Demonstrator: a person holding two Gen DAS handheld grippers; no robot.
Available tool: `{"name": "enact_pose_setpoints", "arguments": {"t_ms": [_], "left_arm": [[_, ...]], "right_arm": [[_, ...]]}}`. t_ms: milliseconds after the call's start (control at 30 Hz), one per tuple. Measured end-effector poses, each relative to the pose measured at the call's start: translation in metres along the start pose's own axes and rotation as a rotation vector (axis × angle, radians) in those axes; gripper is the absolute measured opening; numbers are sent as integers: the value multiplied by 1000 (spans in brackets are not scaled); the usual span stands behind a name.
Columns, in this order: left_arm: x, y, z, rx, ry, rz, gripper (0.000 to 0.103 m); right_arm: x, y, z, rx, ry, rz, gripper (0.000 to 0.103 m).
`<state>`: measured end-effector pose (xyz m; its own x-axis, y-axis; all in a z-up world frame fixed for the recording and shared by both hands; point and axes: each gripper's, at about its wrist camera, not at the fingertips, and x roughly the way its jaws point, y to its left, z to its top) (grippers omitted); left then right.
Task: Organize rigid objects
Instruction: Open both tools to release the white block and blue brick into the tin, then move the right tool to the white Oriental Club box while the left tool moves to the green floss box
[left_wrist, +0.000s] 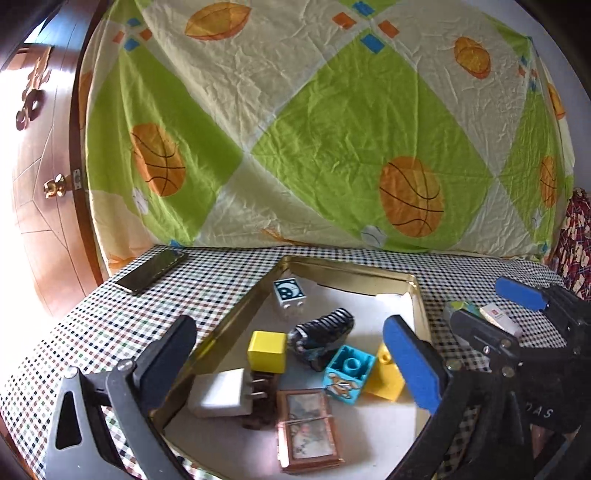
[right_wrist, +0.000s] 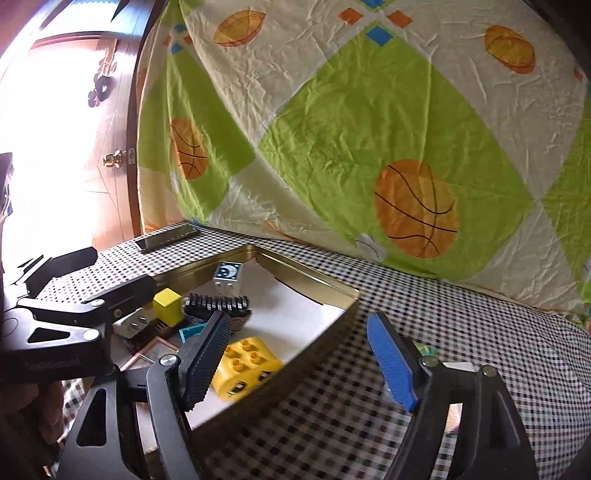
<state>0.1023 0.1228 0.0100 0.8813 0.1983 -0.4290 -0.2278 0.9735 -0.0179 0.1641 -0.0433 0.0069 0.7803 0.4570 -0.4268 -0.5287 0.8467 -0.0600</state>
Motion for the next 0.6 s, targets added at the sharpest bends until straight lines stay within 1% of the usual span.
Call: {"name": "enact_pose_setpoints", "arguments": {"t_ms": [167, 233, 300, 367, 400, 533, 600], "left_arm": [[4, -48, 0, 48, 15, -67, 103], [9, -69, 1, 65, 31, -100, 103], [16, -89, 3, 92, 50, -116, 103], [23, -105, 6, 114, 84, -114, 103], [23, -112, 8, 124, 89, -110, 103], [22, -131, 9, 158, 70, -117, 103], [28, -136, 8, 175, 70, -102, 103]], "right_arm": [[-5, -62, -14, 76, 40, -126, 78], [0, -85, -19, 112, 75, -175, 78], [8, -103, -23, 125, 120, -217, 78], [17, -116, -27, 138, 164, -233, 78], [22, -121, -28, 146, 184, -237, 78], [37, -128, -33, 158, 252, -204, 78], [42, -128, -34, 147, 278, -211, 78]]}}
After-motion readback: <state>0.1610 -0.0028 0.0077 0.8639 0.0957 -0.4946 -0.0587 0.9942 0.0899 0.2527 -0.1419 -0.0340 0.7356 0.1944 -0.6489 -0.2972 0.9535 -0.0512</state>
